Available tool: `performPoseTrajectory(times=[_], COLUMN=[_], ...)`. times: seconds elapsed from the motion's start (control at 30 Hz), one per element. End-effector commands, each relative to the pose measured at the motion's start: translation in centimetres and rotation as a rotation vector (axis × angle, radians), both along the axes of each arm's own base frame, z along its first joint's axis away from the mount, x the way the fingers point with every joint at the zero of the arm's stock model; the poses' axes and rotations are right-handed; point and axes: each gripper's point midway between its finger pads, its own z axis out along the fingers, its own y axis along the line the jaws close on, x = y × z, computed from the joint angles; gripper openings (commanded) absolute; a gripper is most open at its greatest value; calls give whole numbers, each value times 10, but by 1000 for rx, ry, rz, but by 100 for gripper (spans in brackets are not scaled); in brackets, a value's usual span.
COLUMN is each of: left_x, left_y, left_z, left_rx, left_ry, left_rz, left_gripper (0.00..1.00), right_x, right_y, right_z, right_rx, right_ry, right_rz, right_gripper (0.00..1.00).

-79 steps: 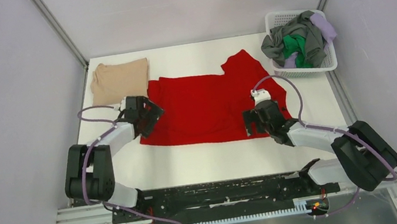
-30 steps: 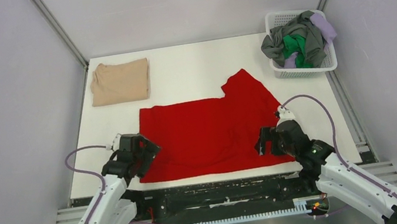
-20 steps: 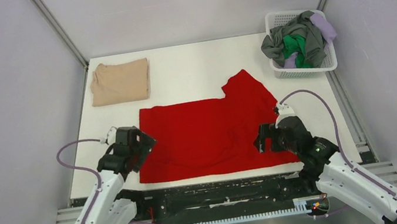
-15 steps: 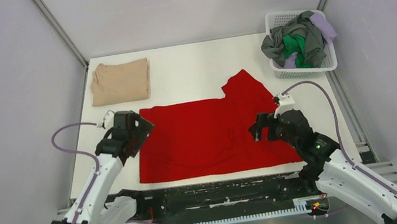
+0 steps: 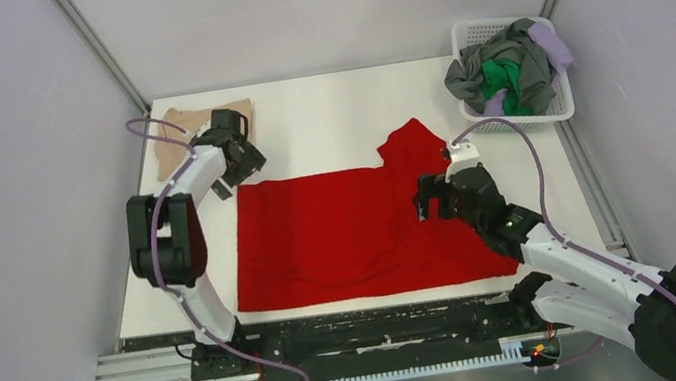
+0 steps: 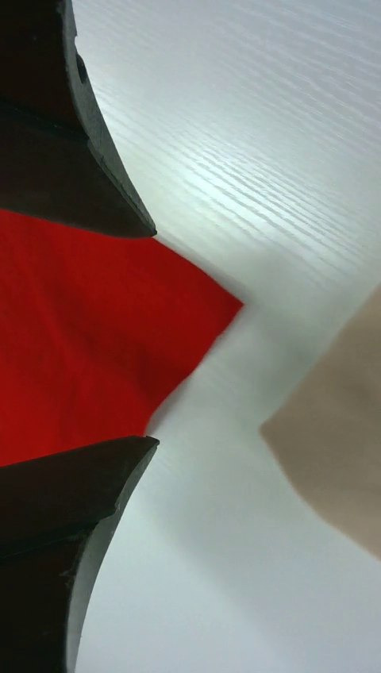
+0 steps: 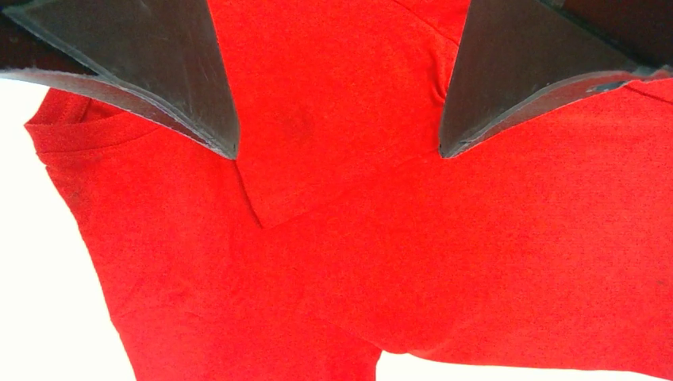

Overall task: Fold and stack the t-shirts
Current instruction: Grab the side of the flattened tshirt furthest away from the robot with both arms

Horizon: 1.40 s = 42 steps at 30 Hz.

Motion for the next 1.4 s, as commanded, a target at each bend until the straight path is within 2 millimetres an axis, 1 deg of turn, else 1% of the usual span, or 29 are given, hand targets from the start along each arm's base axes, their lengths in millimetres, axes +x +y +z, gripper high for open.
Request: performPoseTrajectory(times=[0.0,0.1,0.2,0.27,0.33,0.5,0.63,0.7,0.8,0.93,1.03,1.07,1.13,1.2,1.27,1.3,1.33,1.37], left_x=[15,20,19,16,13,5,0,-3,-7,-8,-5,-3,-1,3,4,5,5,6], left_y=[15,14,13,11,8,11,18,20,23,25,25,24,23,20,18,17,16,16], left_z=[-13,-27,-38,-42,-43,-46,-49,-50,-50,-49,-48,-47,-46,-45,-43,-43,-42,-41], left_rx=[82,71,57,46,30,39,73,80,93,104,105,103,96,83,75,72,68,67], left_ry=[81,106,130,141,146,159,177,189,198,199,195,193,187,179,176,174,173,168], left_rz=[-69,-77,-69,-67,-71,-60,-43,-40,-29,-24,-23,-24,-27,-33,-42,-45,-49,-52], left_gripper=[100,94,88,83,79,73,65,59,56,51,44,41,33,21,9,2,2,2], right_x=[18,20,22,23,24,24,24,23,24,26,32,36,51,68,91,102,115,128], right_y=[-3,-7,-8,-8,-8,-9,-11,-13,-14,-15,-16,-16,-14,-12,-9,-9,-6,-3], right_z=[23,19,15,12,10,7,6,6,6,7,9,11,22,24,33,33,39,39], right_rx=[-24,-51,-69,-79,-86,-99,-100,-102,-101,-109,-128,-134,-132,-170,-203,-229,-241,-253], right_ry=[-86,-81,-71,-62,-56,-46,-47,-49,-53,-51,-53,-55,-84,-81,-85,-80,-87,-78], right_rz=[-33,-46,-46,-45,-43,-44,-50,-52,-59,-66,-74,-84,-105,-100,-101,-99,-99,-94], right_gripper=[98,98,98,98,98,98,98,98,98,98,98,98,98,98,98,98,98,98])
